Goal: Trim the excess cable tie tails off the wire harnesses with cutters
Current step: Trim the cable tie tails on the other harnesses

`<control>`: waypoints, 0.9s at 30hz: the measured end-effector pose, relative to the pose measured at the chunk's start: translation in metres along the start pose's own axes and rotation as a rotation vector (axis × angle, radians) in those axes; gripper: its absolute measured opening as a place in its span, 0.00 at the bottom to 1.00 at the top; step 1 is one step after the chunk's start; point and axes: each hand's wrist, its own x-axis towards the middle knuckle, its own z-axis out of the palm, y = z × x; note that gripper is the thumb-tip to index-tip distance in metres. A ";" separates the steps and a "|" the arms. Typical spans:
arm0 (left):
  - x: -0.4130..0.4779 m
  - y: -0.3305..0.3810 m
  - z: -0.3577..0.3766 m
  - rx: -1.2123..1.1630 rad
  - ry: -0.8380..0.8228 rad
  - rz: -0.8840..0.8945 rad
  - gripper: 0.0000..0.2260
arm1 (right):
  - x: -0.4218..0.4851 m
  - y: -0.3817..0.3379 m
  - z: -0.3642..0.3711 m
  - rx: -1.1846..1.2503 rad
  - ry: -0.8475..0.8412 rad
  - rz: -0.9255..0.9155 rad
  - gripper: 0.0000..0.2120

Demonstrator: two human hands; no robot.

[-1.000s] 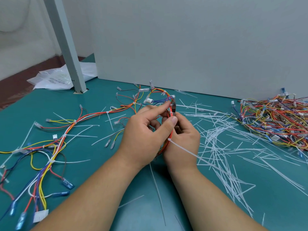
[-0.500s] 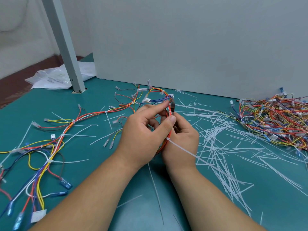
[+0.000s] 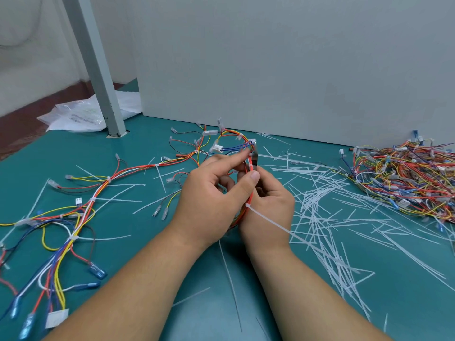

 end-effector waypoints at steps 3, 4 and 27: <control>0.000 0.000 0.000 0.011 0.001 -0.004 0.18 | 0.000 0.001 -0.001 -0.018 0.031 -0.008 0.09; 0.000 0.000 -0.001 0.014 0.001 -0.003 0.18 | 0.000 0.002 -0.001 -0.023 0.031 -0.009 0.09; -0.001 0.002 -0.002 0.011 -0.014 -0.006 0.19 | -0.001 0.000 -0.001 -0.002 -0.001 0.015 0.09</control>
